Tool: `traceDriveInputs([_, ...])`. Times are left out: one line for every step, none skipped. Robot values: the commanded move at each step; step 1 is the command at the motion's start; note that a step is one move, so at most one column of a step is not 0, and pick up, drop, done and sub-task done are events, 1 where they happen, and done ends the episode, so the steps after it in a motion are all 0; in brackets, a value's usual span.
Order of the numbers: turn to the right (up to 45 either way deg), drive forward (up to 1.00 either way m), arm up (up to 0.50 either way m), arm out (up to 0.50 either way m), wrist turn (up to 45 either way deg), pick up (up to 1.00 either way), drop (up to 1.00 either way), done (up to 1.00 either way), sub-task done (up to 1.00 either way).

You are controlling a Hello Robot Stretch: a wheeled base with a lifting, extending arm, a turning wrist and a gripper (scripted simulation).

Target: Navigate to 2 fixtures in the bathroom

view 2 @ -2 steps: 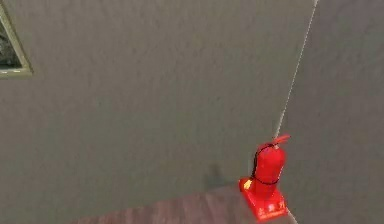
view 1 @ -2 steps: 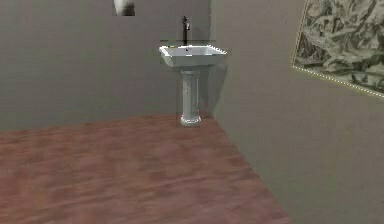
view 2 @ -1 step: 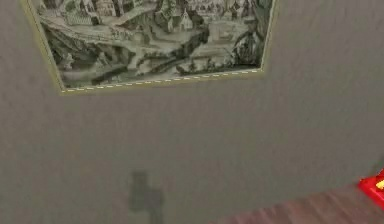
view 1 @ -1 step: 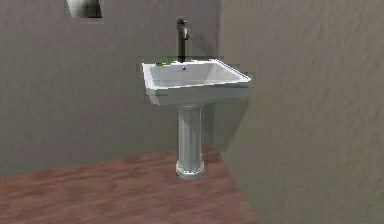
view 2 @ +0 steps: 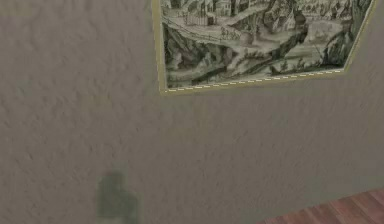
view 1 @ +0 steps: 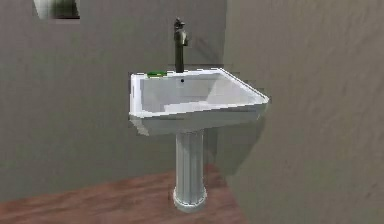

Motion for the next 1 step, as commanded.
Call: traceDriveInputs([0.0, 0.00, 0.00, 0.00, 0.0, 0.00, 0.00, 0.00, 1.00])
